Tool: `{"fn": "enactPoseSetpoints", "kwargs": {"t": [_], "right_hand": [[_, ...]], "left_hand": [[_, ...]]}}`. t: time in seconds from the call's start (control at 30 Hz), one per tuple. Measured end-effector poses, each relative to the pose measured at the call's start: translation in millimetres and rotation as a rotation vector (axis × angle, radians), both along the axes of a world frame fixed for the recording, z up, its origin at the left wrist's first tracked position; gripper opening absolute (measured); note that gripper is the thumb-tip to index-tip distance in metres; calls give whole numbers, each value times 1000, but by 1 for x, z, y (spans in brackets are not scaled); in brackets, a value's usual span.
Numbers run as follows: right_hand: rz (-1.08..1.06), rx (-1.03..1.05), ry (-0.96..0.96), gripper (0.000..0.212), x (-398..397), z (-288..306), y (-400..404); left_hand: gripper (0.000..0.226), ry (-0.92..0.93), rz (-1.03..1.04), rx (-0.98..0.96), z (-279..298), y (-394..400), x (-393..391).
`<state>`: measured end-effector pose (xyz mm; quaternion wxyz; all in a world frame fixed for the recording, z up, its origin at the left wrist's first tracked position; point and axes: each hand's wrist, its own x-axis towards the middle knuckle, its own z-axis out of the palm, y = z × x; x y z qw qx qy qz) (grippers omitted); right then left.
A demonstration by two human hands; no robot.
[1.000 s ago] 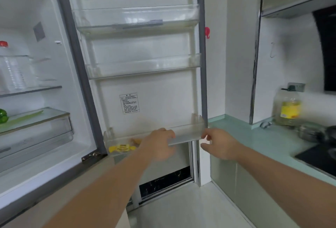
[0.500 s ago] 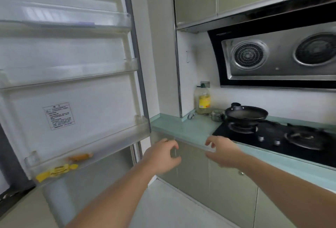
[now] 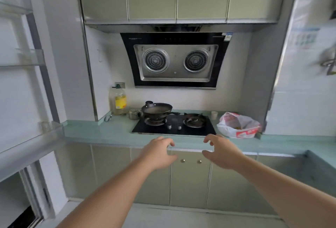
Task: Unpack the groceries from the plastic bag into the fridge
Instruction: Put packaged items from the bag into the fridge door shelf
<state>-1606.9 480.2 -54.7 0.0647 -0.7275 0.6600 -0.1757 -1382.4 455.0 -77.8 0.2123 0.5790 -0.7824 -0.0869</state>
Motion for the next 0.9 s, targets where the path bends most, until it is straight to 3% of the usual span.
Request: {"fn": "enactPoseSetpoints", "kwargs": {"t": [0.5, 0.9], "right_hand": [[-222, -85, -88, 41, -215, 27, 99], [-234, -105, -132, 35, -271, 25, 78]], "left_hand": [[40, -78, -241, -52, 34, 57, -227], [38, -69, -303, -71, 41, 23, -299]]}}
